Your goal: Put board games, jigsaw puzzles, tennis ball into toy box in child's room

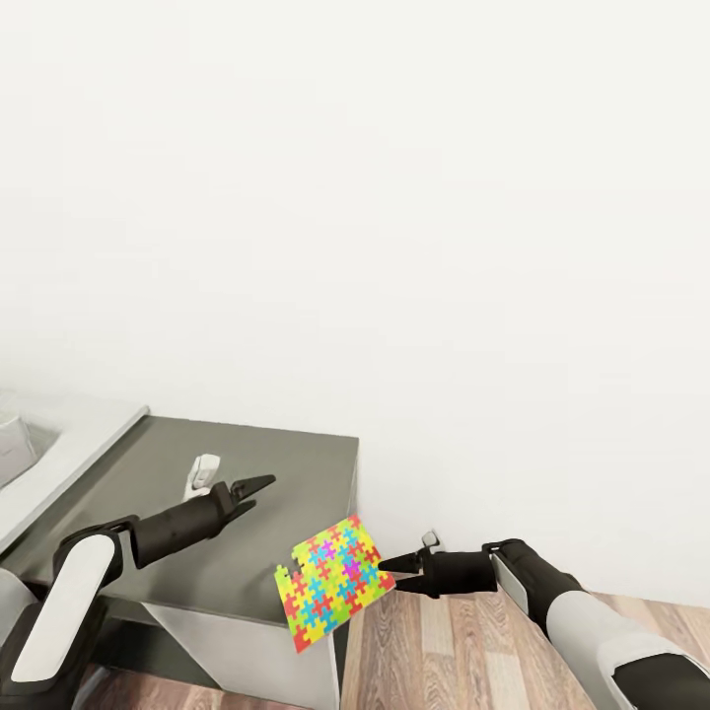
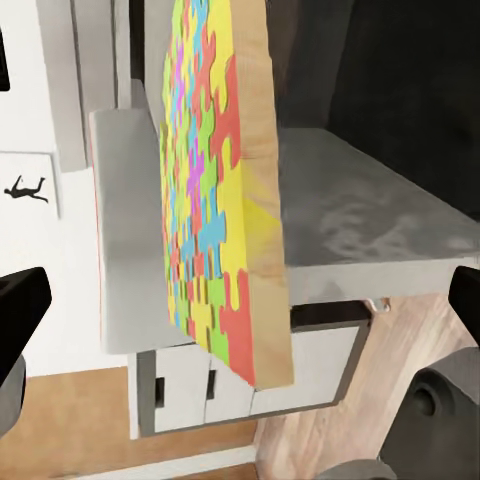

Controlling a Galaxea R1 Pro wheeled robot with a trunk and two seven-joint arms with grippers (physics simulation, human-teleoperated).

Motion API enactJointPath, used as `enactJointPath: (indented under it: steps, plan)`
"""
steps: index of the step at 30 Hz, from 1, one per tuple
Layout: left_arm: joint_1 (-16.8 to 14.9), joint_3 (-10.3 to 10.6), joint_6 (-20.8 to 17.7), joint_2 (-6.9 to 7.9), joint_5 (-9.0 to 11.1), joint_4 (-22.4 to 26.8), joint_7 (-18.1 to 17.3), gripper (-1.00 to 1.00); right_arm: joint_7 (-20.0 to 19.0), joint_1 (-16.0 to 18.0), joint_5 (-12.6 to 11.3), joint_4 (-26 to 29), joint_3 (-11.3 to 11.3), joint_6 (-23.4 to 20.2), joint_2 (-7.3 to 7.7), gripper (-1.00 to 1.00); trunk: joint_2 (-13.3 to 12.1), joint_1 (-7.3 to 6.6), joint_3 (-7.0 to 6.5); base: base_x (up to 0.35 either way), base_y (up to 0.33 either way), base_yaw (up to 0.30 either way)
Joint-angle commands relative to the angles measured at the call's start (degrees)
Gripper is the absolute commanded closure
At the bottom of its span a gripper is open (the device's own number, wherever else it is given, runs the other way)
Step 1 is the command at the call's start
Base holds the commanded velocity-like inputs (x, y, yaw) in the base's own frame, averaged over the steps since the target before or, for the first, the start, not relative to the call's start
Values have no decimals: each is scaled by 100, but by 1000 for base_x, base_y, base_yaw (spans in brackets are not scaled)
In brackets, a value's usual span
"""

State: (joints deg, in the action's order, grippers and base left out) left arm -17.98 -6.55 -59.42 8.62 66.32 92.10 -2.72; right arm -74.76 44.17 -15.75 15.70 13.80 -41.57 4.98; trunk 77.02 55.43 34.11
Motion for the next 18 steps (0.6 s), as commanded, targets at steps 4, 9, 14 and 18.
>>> enactJointPath:
  steps: [4, 9, 14, 18]
  plan:
    - [-4, -11, -26, -1, -18, 1, -33, -100, -3, 4, -50, 7, 36, -52, 10, -100, 85, 44, 42, 0, 0, 10]
    - [-4, -12, -26, -1, -15, 1, -35, -100, -3, 4, -50, 11, 39, -53, 12, -100, 85, 44, 41, 0, 0, 56]
    - [-4, -11, -21, -1, -21, 1, -31, -100, -3, 4, -50, 12, 43, -53, 12, -100, 85, 44, 33, 0, 0, 249]
    - [-4, -4, -18, -1, -26, -6, -24, -100, -21, 4, -50, 12, 38, -53, 18, -100, 85, 44, 29, 0, 0, 144]
